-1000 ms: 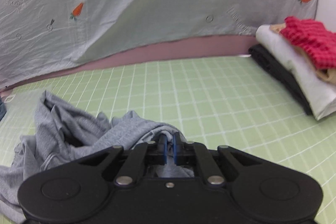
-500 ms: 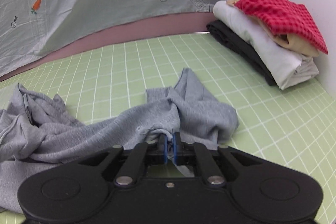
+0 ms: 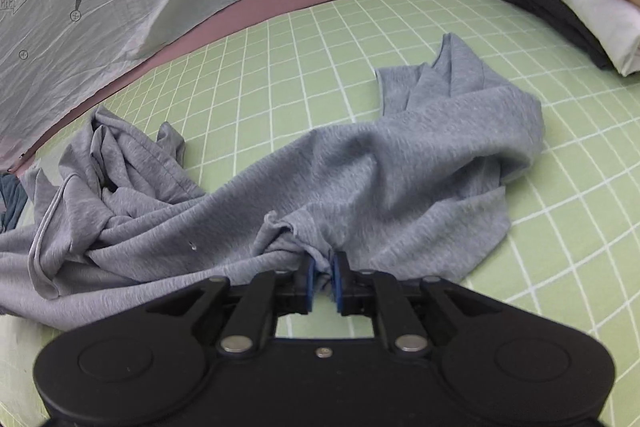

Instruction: Fold clothes

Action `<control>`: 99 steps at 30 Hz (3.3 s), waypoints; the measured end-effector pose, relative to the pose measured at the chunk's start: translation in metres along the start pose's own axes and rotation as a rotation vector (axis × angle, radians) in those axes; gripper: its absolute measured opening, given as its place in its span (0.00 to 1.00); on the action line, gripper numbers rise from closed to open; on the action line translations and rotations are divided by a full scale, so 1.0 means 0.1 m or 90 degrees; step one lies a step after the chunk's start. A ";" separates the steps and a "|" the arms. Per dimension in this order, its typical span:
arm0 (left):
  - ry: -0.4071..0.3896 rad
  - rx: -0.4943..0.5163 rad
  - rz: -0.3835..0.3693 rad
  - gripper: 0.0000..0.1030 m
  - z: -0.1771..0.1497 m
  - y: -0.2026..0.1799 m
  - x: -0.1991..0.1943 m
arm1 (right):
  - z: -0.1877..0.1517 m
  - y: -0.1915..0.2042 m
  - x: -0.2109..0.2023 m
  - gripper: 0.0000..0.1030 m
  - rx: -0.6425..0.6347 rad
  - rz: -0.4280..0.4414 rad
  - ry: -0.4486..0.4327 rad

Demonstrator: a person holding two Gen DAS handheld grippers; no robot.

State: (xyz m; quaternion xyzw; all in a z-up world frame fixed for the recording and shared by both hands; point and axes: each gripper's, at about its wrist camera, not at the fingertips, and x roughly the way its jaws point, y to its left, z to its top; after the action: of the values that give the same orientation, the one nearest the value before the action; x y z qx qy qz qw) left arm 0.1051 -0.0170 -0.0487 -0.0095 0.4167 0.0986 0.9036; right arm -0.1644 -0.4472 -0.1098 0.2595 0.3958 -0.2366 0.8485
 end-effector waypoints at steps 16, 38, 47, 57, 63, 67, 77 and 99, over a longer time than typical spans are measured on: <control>0.023 -0.025 -0.060 0.60 -0.40 -0.13 -0.55 | 0.22 -0.56 -0.14 0.43 0.085 -0.083 -0.063; 0.159 -0.127 -0.196 0.84 -0.68 -0.40 0.00 | 0.41 -1.08 0.20 0.57 0.189 -0.090 -0.033; 0.178 -0.138 -0.219 0.89 -0.63 -0.42 0.19 | 0.45 -1.01 0.26 0.59 0.200 -0.086 -0.031; 0.138 -0.103 -0.174 0.26 -0.40 -0.58 0.23 | 0.54 -0.90 0.23 0.05 0.143 -0.077 -0.053; 0.096 -0.085 -0.074 0.22 -0.19 -0.47 0.31 | 0.87 -0.72 -0.07 0.00 0.062 -0.062 -0.136; 0.076 -0.109 -0.008 0.22 -0.11 -0.15 0.32 | 1.03 -0.49 -0.35 0.00 0.009 -0.033 -0.197; 0.089 -0.106 0.002 0.24 -0.29 0.06 0.24 | 0.69 -0.60 0.32 0.26 0.059 -0.055 -0.050; 0.090 -0.098 0.018 0.23 -0.29 -0.04 0.25 | 0.85 -0.86 -0.16 0.05 0.207 -0.017 -0.167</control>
State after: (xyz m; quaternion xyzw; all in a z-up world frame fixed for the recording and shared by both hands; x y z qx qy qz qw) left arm 0.0999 -0.0199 -0.0874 -0.0799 0.4709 0.1423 0.8670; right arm -0.1790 -0.5618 -0.0722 0.3551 0.2422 -0.3404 0.8363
